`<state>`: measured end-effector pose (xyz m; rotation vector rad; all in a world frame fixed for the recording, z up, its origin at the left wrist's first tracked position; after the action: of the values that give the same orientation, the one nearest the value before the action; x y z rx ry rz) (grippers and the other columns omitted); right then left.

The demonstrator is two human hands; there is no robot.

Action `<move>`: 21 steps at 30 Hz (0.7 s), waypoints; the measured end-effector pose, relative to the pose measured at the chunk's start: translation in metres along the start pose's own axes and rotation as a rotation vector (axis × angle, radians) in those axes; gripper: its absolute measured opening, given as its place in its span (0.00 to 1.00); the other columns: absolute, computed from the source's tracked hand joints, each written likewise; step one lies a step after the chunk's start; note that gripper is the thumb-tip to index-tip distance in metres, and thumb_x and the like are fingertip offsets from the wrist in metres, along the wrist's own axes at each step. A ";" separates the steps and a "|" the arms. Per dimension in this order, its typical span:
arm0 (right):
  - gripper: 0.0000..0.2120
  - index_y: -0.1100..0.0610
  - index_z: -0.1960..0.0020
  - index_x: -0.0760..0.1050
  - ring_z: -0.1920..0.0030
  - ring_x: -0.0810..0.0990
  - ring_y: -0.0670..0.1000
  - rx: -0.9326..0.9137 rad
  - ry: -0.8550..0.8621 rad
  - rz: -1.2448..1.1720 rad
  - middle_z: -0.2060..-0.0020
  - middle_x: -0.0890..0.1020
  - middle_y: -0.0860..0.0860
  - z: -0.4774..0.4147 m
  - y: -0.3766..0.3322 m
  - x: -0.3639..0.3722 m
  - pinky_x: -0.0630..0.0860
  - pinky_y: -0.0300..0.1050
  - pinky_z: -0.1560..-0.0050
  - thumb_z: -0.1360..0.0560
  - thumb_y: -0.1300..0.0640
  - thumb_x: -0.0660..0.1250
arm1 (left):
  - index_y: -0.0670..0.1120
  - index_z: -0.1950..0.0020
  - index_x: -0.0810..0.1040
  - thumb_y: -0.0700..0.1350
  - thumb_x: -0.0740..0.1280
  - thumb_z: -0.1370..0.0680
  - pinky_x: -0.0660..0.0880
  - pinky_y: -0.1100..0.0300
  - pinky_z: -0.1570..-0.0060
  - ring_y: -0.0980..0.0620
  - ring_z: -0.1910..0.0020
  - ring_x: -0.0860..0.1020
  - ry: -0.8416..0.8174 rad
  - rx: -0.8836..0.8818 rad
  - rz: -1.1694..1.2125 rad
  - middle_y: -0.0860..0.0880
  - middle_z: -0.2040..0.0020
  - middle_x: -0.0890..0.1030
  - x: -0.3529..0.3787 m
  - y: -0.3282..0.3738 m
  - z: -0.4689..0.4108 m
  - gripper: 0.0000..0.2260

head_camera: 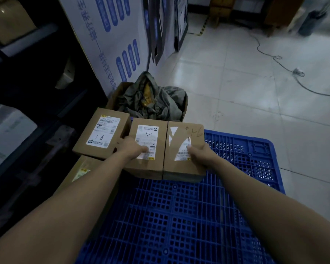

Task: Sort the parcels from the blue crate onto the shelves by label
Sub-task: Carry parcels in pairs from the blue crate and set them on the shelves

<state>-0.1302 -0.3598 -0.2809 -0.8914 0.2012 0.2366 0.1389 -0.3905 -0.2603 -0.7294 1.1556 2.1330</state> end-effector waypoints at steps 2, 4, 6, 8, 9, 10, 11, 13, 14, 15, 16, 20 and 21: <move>0.20 0.58 0.34 0.67 0.48 0.82 0.56 0.038 -0.020 -0.090 0.47 0.81 0.56 -0.007 0.007 -0.007 0.80 0.51 0.55 0.23 0.52 0.66 | 0.40 0.38 0.70 0.49 0.76 0.31 0.75 0.53 0.50 0.45 0.45 0.77 -0.021 -0.032 0.082 0.42 0.40 0.77 0.006 -0.002 -0.004 0.27; 0.16 0.56 0.38 0.71 0.54 0.85 0.55 0.088 -0.094 -0.139 0.52 0.85 0.55 -0.012 0.012 -0.010 0.81 0.48 0.60 0.23 0.50 0.66 | 0.37 0.30 0.59 0.46 0.76 0.31 0.74 0.53 0.48 0.44 0.42 0.76 -0.052 -0.097 0.240 0.41 0.38 0.75 0.012 -0.007 -0.008 0.38; 0.16 0.54 0.41 0.73 0.57 0.86 0.54 0.148 -0.148 -0.163 0.55 0.86 0.53 -0.013 0.017 -0.011 0.82 0.48 0.62 0.24 0.47 0.66 | 0.37 0.30 0.62 0.45 0.76 0.31 0.74 0.52 0.46 0.44 0.42 0.77 -0.090 -0.124 0.334 0.41 0.38 0.77 0.017 -0.008 -0.009 0.36; 0.17 0.54 0.41 0.73 0.59 0.86 0.53 0.184 -0.176 -0.171 0.57 0.86 0.53 -0.012 0.021 -0.014 0.81 0.46 0.64 0.25 0.46 0.67 | 0.39 0.39 0.74 0.44 0.76 0.32 0.76 0.50 0.43 0.45 0.46 0.80 -0.113 -0.096 0.376 0.42 0.42 0.80 0.018 -0.002 -0.010 0.24; 0.17 0.54 0.40 0.72 0.60 0.86 0.52 0.189 -0.186 -0.181 0.57 0.86 0.52 -0.010 0.022 -0.016 0.81 0.44 0.65 0.25 0.46 0.68 | 0.40 0.43 0.77 0.44 0.76 0.32 0.76 0.51 0.45 0.45 0.48 0.80 -0.100 -0.078 0.393 0.43 0.44 0.81 0.015 0.002 -0.009 0.20; 0.18 0.55 0.40 0.72 0.61 0.86 0.52 0.189 -0.194 -0.200 0.59 0.86 0.52 -0.007 0.022 -0.018 0.80 0.44 0.66 0.26 0.47 0.68 | 0.40 0.44 0.77 0.44 0.76 0.32 0.77 0.52 0.48 0.46 0.50 0.80 -0.078 -0.066 0.413 0.44 0.45 0.81 0.010 0.006 -0.009 0.20; 0.18 0.55 0.40 0.72 0.62 0.86 0.52 0.185 -0.198 -0.227 0.60 0.86 0.52 -0.003 0.021 -0.020 0.80 0.44 0.67 0.26 0.48 0.69 | 0.41 0.43 0.75 0.44 0.76 0.32 0.77 0.53 0.52 0.47 0.52 0.80 -0.065 -0.061 0.448 0.44 0.46 0.81 0.006 0.010 -0.008 0.21; 0.21 0.55 0.38 0.71 0.57 0.85 0.54 0.159 -0.193 -0.292 0.55 0.86 0.54 0.007 0.015 -0.026 0.81 0.47 0.65 0.27 0.50 0.70 | 0.42 0.42 0.72 0.43 0.76 0.32 0.78 0.53 0.56 0.47 0.54 0.81 -0.056 -0.046 0.534 0.44 0.45 0.81 -0.005 0.018 -0.003 0.22; 0.24 0.55 0.35 0.69 0.53 0.84 0.56 0.137 -0.176 -0.325 0.50 0.84 0.56 0.012 0.008 -0.029 0.81 0.49 0.63 0.27 0.51 0.71 | 0.43 0.42 0.71 0.42 0.75 0.31 0.78 0.54 0.58 0.47 0.55 0.81 -0.056 -0.037 0.568 0.43 0.45 0.80 -0.011 0.022 0.002 0.22; 0.27 0.54 0.33 0.67 0.50 0.83 0.58 0.118 -0.159 -0.357 0.45 0.82 0.57 0.020 0.000 -0.033 0.81 0.51 0.60 0.28 0.52 0.72 | 0.43 0.41 0.69 0.41 0.75 0.31 0.77 0.55 0.60 0.48 0.56 0.81 -0.068 -0.028 0.603 0.43 0.45 0.80 -0.017 0.027 0.007 0.22; 0.29 0.54 0.31 0.66 0.48 0.83 0.59 0.102 -0.143 -0.381 0.43 0.81 0.58 0.028 -0.008 -0.037 0.81 0.51 0.59 0.29 0.53 0.73 | 0.44 0.40 0.68 0.41 0.74 0.30 0.76 0.56 0.62 0.48 0.56 0.81 -0.088 -0.015 0.641 0.43 0.44 0.80 -0.023 0.033 0.014 0.23; 0.30 0.51 0.30 0.63 0.46 0.82 0.61 0.020 -0.074 -0.470 0.40 0.79 0.59 0.066 -0.055 -0.057 0.82 0.58 0.55 0.28 0.53 0.72 | 0.50 0.36 0.60 0.42 0.74 0.30 0.78 0.54 0.60 0.46 0.54 0.82 -0.160 0.016 0.744 0.45 0.46 0.80 -0.065 0.058 0.049 0.30; 0.30 0.49 0.30 0.63 0.46 0.82 0.62 -0.017 -0.066 -0.478 0.40 0.79 0.59 0.078 -0.070 -0.062 0.81 0.60 0.53 0.28 0.52 0.71 | 0.50 0.37 0.59 0.42 0.74 0.30 0.78 0.53 0.60 0.46 0.54 0.82 -0.177 0.017 0.775 0.45 0.46 0.80 -0.078 0.064 0.059 0.30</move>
<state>-0.1632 -0.3483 -0.1646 -0.9211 -0.0780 -0.1769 0.1349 -0.3868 -0.1438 -0.0542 1.5133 2.7232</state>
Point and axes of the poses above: each hand's wrist, its own z-axis away from the middle knuckle, its own x-axis out of the palm, y = z × x, the point moved 6 cm from there along -z, towards the middle knuckle
